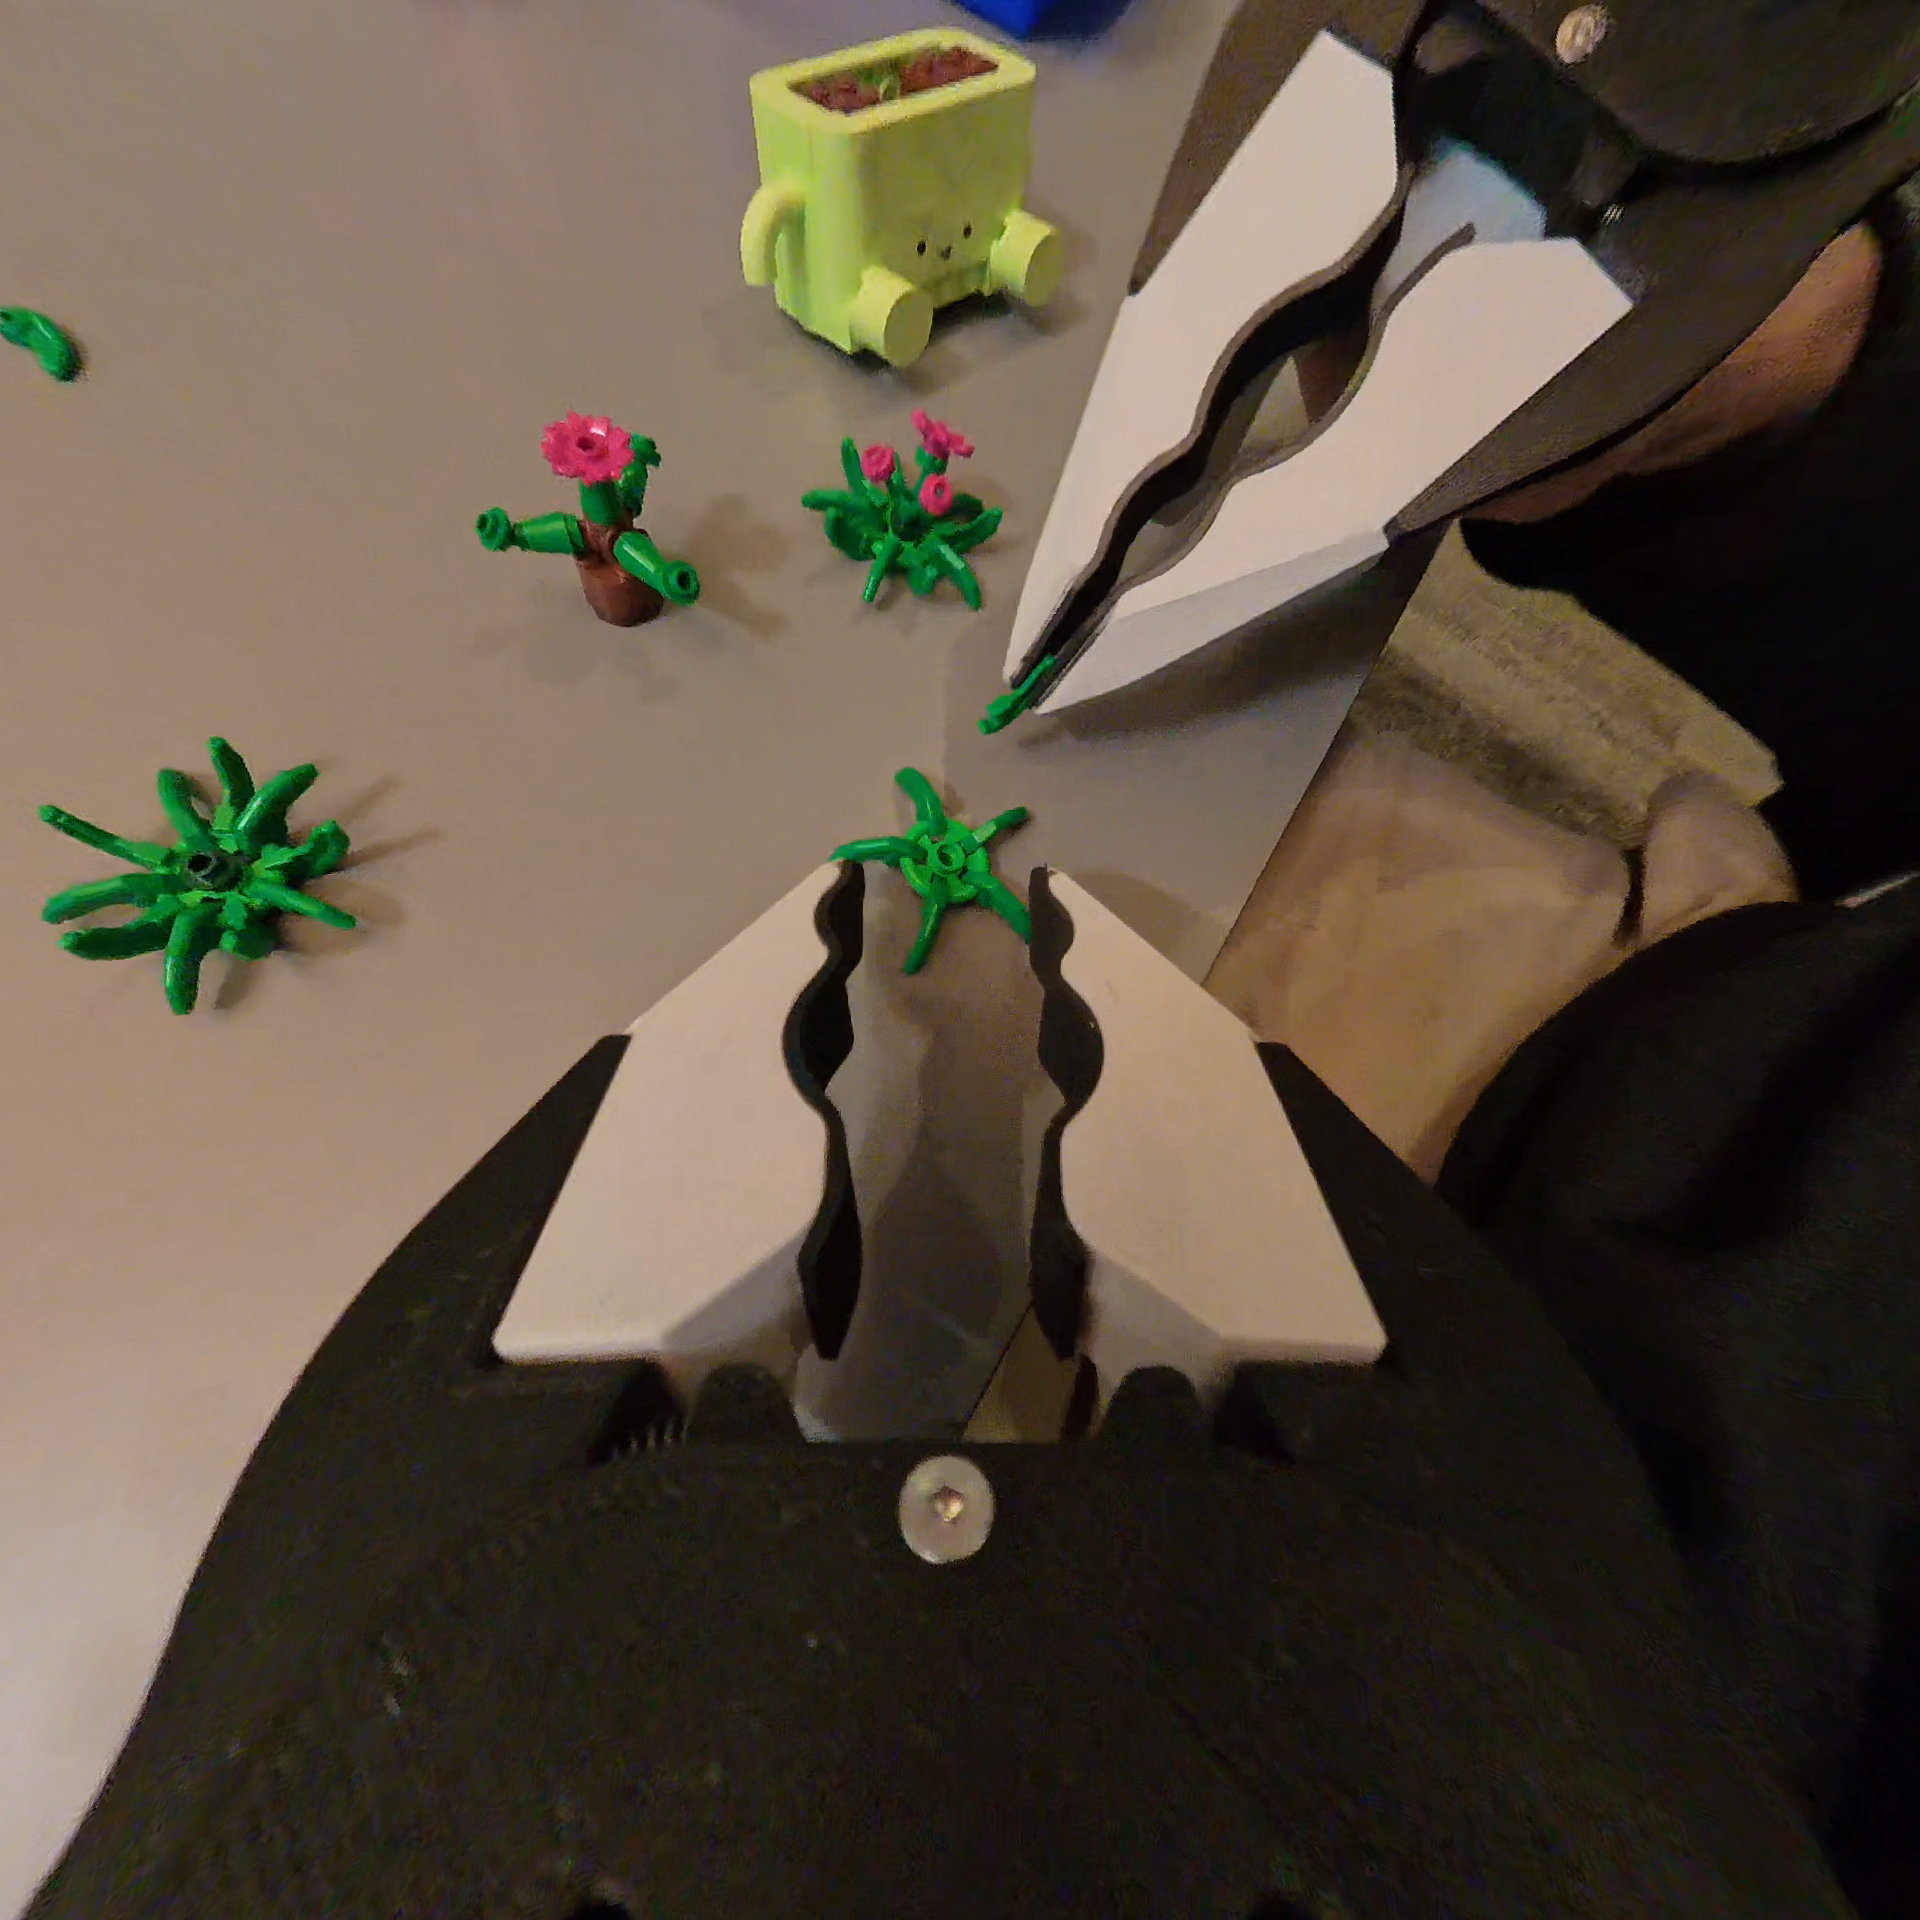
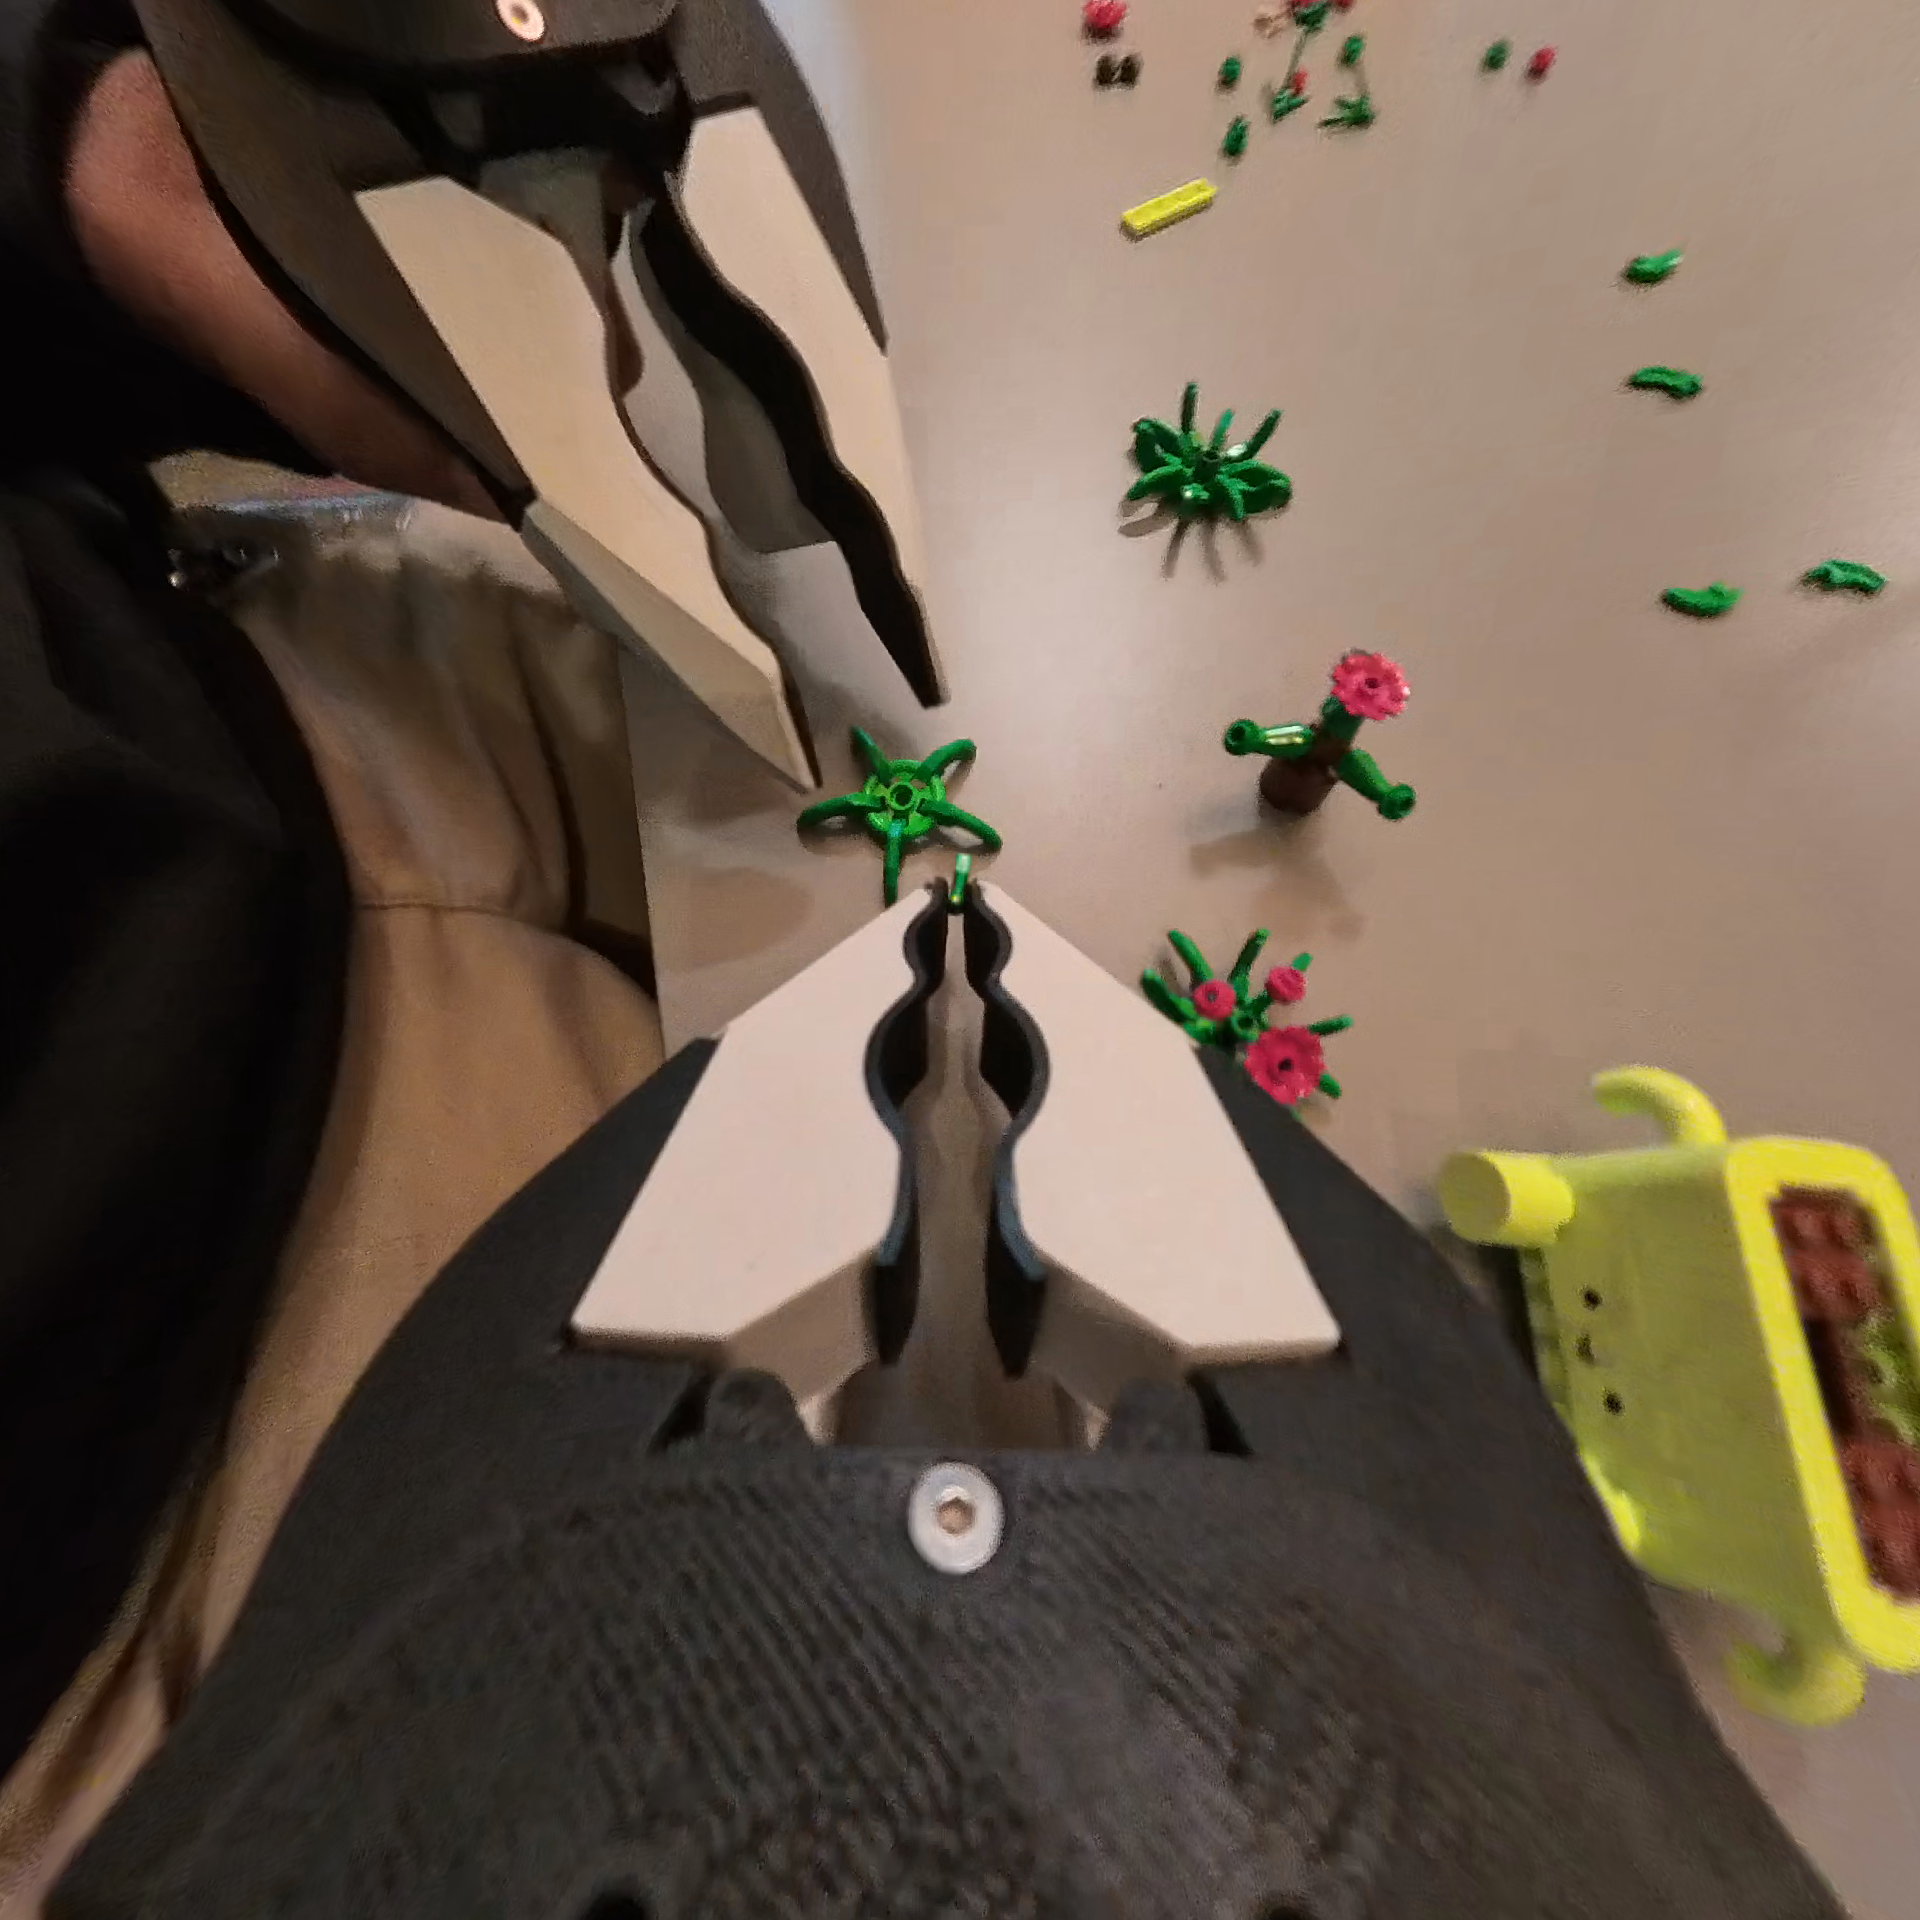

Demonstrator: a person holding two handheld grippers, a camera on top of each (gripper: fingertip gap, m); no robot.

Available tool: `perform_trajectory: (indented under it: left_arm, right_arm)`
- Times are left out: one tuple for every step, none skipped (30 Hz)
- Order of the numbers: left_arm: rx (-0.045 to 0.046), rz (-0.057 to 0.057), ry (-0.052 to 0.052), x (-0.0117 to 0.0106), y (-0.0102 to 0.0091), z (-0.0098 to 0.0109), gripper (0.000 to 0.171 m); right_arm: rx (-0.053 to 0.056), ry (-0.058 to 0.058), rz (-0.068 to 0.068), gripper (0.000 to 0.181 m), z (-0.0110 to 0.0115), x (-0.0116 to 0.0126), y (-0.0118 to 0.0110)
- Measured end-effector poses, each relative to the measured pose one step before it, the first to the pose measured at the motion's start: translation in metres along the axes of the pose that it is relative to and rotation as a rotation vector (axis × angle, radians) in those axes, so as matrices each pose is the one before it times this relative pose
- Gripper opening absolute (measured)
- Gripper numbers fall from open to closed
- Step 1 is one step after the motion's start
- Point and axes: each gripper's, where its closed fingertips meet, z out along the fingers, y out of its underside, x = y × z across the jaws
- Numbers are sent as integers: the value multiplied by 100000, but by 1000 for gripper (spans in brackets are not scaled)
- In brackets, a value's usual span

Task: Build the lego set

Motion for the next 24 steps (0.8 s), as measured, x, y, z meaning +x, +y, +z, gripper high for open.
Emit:
perform_trajectory:
  left_arm:
    - [-1763,848,-1100,-120,184,243,31]
    - [-1475,796,-783,-85,148,212,30]
    - [-915,481,-226,0,75,172,30]
    - [-145,64,285,69,-17,120,30]
    - [-346,-161,159,55,-10,111,29]
    - [-495,35,-324,-6,-12,100,29]
    - [-580,672,-489,-3,-4,99,29]
    - [-615,1084,-84,63,-2,107,29]
    - [-757,1071,111,93,36,89,29]
    - [-676,540,160,78,34,84,29]
    - [-328,93,797,146,8,41,31]
    - [-23,-432,850,139,-46,19,31]
    - [-43,-574,686,107,-42,11,32]
    - [-414,-402,495,68,18,22,32]
    - [-444,142,233,36,19,18,33]
    - [-307,486,-429,-32,3,6,33]
    - [-506,866,-594,-36,34,13,32]
    - [-619,1151,-789,-53,38,6,31]
    - [-641,1269,-956,-61,51,-5,31]
    - [-594,1175,-739,-27,51,-26,30]
    - [-581,919,-1262,-130,66,3,26]
    - [-189,1352,-669,-41,42,-11,25]
    - [-116,821,-114,24,31,-12,23]
    - [99,381,-186,-22,11,-15,22]
  right_arm:
    - [-1698,-1557,-2467,1,350,49,58]
    - [-1918,-2316,-2726,1,291,-75,100]
    - [-1846,-1331,-2580,1,237,41,101]
    - [-1770,-361,-2654,1,192,127,108]
    - [-1358,-880,-2863,1,164,-10,76]
    - [-765,-941,-2549,1,129,-69,16]
    - [-429,-852,-2236,0,111,-85,4]
    - [-960,-948,-1881,1,141,-115,123]
    - [-1327,-334,-1463,1,133,-25,214]
    - [557,-113,-1338,0,39,-38,-55]
    - [324,-543,-553,1,20,-83,-7]
    - [260,-490,370,0,8,-45,-17]
    - [251,-741,700,1,14,-109,-39]
    - [295,-747,742,1,23,-155,-59]
    - [348,-673,411,1,54,-223,-79]
    - [324,-461,64,1,68,-239,-99]
    - [294,-432,129,1,70,-239,-111]
    - [202,-205,437,1,79,-194,-94]
    - [199,143,435,1,58,-123,-84]
    - [176,584,144,1,24,-14,-32]
    - [165,576,183,1,-2,31,14]
    - [318,586,796,1,-3,76,0]
    - [449,481,904,1,-7,54,8]
    - [583,580,656,1,1,50,-1]
